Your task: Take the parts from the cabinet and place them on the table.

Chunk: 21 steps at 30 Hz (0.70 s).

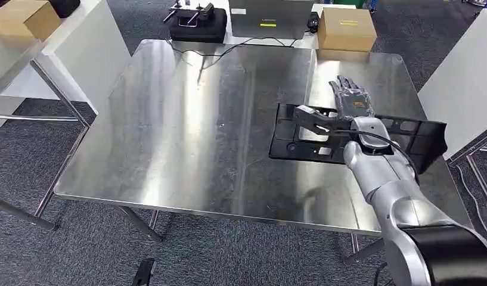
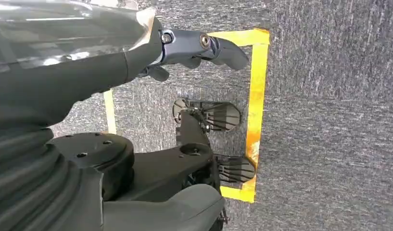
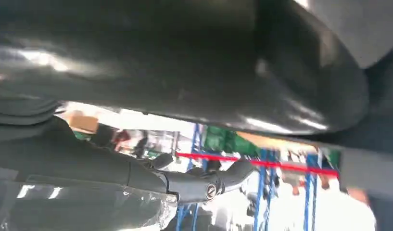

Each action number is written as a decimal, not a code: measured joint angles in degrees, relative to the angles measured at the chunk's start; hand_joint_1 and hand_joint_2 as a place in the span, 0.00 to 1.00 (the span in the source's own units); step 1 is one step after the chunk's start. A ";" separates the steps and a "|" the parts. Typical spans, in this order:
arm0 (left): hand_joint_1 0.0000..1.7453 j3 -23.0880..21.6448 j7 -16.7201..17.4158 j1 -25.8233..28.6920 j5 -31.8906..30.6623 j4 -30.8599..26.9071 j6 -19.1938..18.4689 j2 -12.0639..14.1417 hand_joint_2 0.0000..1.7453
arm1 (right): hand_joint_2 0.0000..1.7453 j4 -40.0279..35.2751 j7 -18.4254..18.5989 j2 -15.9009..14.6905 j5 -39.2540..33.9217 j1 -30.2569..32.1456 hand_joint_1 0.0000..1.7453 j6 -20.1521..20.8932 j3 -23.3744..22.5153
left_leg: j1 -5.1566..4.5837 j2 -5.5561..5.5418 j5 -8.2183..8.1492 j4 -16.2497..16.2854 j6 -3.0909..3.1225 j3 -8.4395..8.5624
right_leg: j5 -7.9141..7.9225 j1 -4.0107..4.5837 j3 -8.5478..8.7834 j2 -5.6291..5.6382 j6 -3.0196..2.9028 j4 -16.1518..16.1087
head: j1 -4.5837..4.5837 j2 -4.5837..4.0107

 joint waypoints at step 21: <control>0.00 -0.22 1.44 -0.02 -0.74 0.00 -0.61 0.02 1.00 | 0.00 -3.10 -3.36 -0.94 -1.16 -1.30 0.00 -3.10 -3.41 | 0.00 0.00 0.00 0.00 0.00 0.10 | 0.00 0.00 0.08 0.01 0.00 -0.01 | 0.02 0.00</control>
